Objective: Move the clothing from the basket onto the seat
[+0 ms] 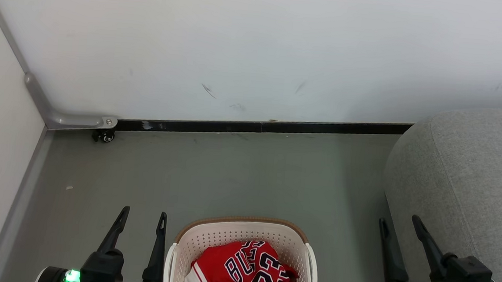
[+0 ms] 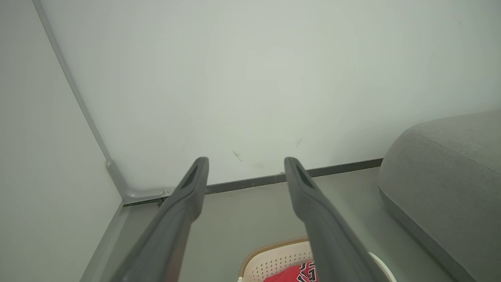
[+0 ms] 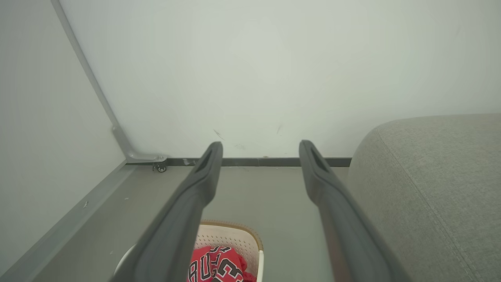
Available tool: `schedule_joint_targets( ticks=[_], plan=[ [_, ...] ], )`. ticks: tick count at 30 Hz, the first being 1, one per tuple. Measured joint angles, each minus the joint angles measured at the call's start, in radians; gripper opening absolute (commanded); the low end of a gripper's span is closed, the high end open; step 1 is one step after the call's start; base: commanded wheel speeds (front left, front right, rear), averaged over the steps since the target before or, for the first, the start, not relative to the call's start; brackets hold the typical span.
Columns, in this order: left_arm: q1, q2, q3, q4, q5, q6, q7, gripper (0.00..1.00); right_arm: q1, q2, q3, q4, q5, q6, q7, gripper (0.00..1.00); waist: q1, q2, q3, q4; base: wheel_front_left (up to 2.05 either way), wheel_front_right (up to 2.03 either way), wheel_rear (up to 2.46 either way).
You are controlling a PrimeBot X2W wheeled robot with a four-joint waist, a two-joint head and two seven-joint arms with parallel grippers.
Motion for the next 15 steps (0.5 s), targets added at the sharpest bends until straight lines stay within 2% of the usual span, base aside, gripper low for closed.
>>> schedule_joint_targets(
  ticks=[12, 15],
  plan=[
    [0.0, 0.003, -0.005, 0.002, 0.004, -0.002, 0.0, 1.0, 0.0, 0.0, 0.014, -0.004, 0.001, 0.0, -0.008, 1.0, 0.0, 0.0, 0.011, -0.002, 0.0, 0.0, 0.0],
    [0.0, 0.007, -0.019, 0.011, 0.01, -0.015, 0.0, 1.0, -0.001, 0.0, 0.009, -0.01, 0.0, 0.0, -0.011, 1.0, 0.0, 0.0, 0.016, -0.003, 0.0, 0.0, 0.0]
  ],
)
